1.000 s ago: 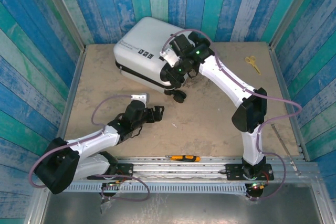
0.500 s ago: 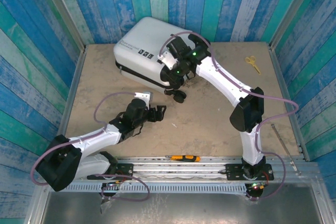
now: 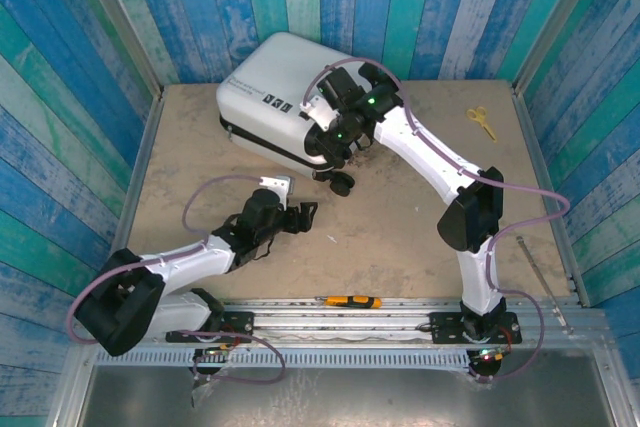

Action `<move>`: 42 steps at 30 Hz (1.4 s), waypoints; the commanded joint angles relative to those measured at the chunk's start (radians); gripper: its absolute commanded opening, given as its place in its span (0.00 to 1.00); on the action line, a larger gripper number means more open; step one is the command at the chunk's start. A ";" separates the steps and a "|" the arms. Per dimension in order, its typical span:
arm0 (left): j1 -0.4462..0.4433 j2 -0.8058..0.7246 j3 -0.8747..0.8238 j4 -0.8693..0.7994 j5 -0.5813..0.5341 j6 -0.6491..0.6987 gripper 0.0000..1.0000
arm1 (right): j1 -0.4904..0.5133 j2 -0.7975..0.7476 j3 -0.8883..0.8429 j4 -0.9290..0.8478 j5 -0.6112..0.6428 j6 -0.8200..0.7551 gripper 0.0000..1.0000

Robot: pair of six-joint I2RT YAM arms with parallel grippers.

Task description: Pack the luggage

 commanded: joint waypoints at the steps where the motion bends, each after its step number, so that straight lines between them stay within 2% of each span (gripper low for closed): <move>1: -0.004 -0.018 -0.037 0.067 0.001 0.075 0.89 | 0.011 -0.013 0.002 -0.010 0.035 0.016 0.16; 3: -0.004 -0.046 -0.056 0.084 0.007 0.090 0.89 | 0.011 -0.018 -0.006 -0.016 0.080 0.020 0.39; 4: -0.004 -0.060 -0.063 0.085 0.007 0.097 0.89 | 0.010 -0.021 -0.008 -0.022 0.100 0.019 0.45; 6: -0.004 -0.078 -0.066 0.067 0.004 0.106 0.89 | 0.007 -0.030 -0.008 -0.033 0.113 0.017 0.52; 9: -0.004 -0.087 -0.063 0.035 -0.007 0.110 0.89 | 0.002 -0.052 -0.007 -0.037 0.118 0.027 0.57; 16: -0.004 -0.076 -0.063 0.037 -0.018 0.093 0.89 | -0.017 -0.076 -0.008 -0.037 0.101 0.045 0.59; 27: -0.004 -0.039 -0.056 0.052 -0.025 0.069 0.88 | -0.025 -0.012 -0.011 -0.091 0.022 0.032 0.62; 33: -0.004 -0.035 -0.063 0.063 -0.026 0.066 0.87 | -0.037 -0.012 -0.025 -0.113 -0.049 -0.002 0.69; 42: -0.004 -0.019 -0.062 0.079 -0.034 0.040 0.86 | -0.034 0.001 -0.035 -0.112 -0.114 -0.041 0.68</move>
